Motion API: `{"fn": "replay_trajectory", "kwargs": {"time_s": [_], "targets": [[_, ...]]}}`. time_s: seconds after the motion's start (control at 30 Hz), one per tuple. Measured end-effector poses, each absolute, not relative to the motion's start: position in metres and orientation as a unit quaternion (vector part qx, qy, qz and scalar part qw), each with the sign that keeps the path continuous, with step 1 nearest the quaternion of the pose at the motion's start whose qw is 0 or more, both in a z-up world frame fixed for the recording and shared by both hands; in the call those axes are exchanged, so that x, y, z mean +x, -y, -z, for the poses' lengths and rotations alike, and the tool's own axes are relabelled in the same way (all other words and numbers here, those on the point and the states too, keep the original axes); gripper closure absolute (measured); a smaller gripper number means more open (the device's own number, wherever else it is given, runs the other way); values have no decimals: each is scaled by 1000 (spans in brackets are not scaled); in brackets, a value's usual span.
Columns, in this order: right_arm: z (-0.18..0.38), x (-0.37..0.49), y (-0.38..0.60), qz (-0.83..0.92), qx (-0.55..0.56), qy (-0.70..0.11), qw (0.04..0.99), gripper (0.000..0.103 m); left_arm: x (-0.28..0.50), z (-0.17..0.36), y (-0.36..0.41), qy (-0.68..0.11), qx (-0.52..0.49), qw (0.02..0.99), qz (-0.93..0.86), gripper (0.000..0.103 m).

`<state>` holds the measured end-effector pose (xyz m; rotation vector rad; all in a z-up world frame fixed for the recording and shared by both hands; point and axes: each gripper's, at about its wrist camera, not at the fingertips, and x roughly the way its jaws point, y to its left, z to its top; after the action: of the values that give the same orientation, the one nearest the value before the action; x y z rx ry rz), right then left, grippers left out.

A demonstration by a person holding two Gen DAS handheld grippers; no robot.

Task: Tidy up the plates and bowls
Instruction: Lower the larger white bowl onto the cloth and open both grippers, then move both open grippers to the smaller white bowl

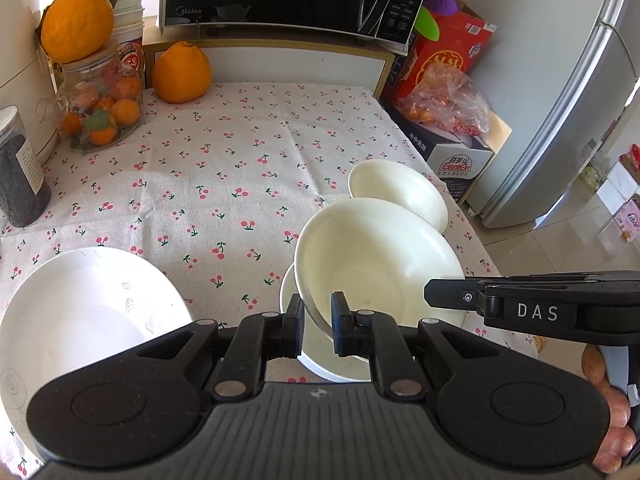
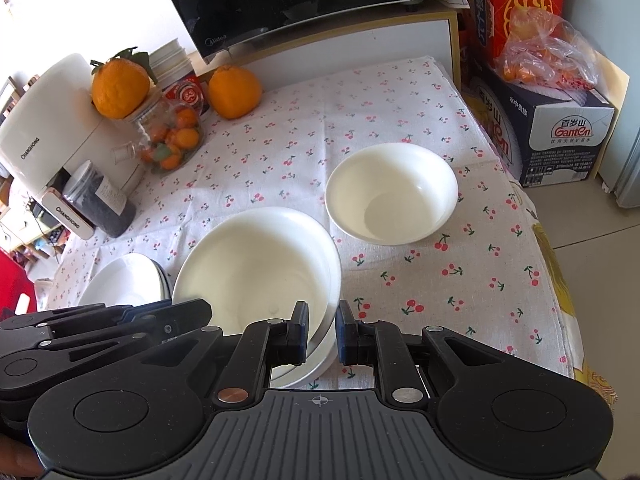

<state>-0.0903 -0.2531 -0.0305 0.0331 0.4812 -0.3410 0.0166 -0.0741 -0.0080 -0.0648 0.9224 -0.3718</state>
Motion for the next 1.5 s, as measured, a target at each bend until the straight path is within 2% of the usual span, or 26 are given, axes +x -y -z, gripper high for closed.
{"fn": "replay_trajectory", "kwargs": {"time_s": [0.83, 1.07, 1.33, 1.5], "targets": [[36, -79, 251, 166, 17, -266, 949, 81, 26, 21, 72, -485, -28, 857, 171, 88], [30, -83, 255, 172, 27, -252, 952, 77, 28, 19, 68, -490, -39, 854, 168, 81], [30, -82, 253, 171, 23, -249, 953, 77, 28, 16, 66, -493, -52, 851, 172, 80], [29, -85, 253, 170, 25, -243, 955, 77, 31, 9, 60, -482, -60, 859, 162, 72]]}}
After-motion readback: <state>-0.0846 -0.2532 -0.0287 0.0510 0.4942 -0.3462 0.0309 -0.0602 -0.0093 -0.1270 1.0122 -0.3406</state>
